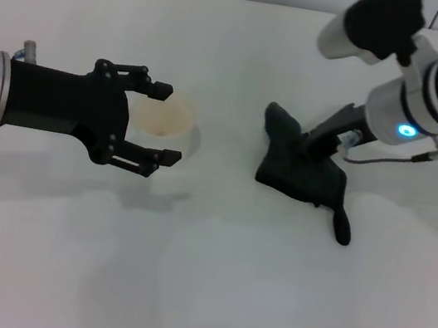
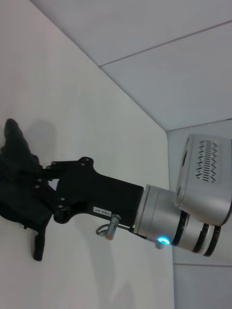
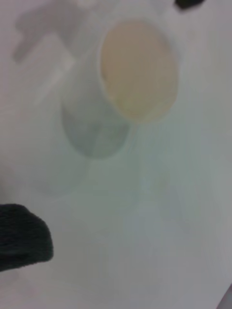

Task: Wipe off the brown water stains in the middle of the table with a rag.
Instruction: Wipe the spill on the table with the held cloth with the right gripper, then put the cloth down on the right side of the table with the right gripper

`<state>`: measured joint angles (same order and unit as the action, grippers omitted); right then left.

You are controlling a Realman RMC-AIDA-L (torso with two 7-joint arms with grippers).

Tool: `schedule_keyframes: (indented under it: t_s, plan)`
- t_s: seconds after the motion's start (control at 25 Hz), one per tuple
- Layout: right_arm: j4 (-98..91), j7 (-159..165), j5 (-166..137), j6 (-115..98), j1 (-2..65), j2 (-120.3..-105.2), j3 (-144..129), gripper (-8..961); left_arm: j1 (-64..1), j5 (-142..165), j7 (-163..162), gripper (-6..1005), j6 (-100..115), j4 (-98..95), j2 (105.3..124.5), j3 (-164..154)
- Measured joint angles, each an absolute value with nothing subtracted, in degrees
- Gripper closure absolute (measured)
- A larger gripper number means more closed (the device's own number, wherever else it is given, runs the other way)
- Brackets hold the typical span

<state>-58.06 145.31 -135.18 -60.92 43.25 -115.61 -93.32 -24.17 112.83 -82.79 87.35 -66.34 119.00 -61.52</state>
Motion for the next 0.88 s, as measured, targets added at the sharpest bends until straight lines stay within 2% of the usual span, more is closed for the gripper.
schedule_keyframes:
  t_s: [0.24,0.64,0.88]
  plan:
    - [-61.5,145.3,-135.3,-61.3,39.0,-115.46,-92.5,815,-24.2,112.8,-82.8,109,87.4,-65.9,119.0,-61.5]
    - [-74.0,145.3,-135.4,-65.7,27.6,-115.4,-90.0,812,-23.7,112.7,-82.8,109,87.4,-65.8,119.0,-61.5]
    - [-76.8,145.2,-135.1,-68.2,24.8,-115.32,-88.1,810,-23.2,112.7,-82.8,109,87.5,-65.9,119.0,-61.1]
